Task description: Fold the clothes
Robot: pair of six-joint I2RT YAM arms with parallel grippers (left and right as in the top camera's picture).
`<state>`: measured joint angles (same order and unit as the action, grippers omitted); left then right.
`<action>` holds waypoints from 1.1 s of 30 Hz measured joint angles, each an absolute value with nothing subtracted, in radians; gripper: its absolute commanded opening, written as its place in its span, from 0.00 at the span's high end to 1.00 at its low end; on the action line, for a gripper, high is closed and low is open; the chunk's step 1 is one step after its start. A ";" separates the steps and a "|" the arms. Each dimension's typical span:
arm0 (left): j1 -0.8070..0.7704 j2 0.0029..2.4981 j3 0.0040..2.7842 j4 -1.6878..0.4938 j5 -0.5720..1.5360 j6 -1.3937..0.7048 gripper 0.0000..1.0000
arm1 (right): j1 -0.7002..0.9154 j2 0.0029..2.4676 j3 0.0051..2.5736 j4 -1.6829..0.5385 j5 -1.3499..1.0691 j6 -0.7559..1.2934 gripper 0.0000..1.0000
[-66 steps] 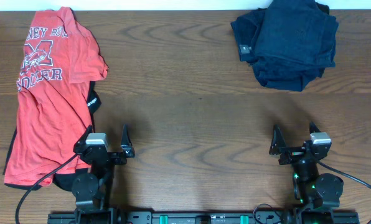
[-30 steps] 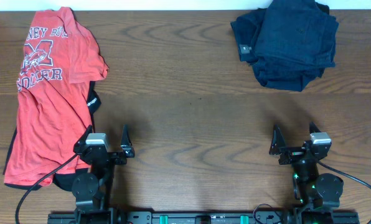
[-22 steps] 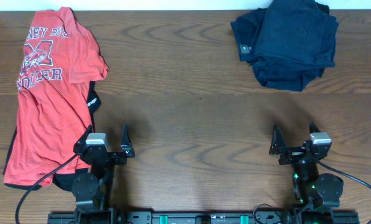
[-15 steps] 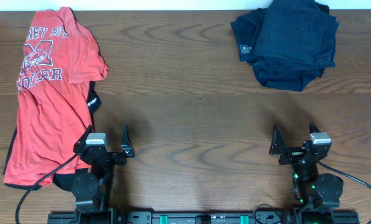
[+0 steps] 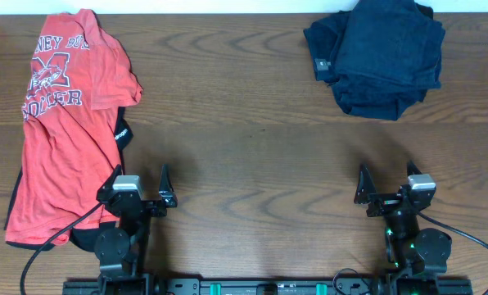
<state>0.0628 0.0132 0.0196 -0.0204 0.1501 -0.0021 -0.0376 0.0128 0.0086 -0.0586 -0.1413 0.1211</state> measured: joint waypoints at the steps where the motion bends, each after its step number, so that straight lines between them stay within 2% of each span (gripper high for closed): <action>1: 0.063 0.013 0.020 -0.020 0.150 -0.002 0.02 | -0.038 0.013 0.009 -0.059 -0.141 0.121 0.01; 33: 0.063 0.013 0.020 -0.020 0.150 -0.002 0.02 | -0.038 0.013 0.009 -0.056 -0.130 0.119 0.01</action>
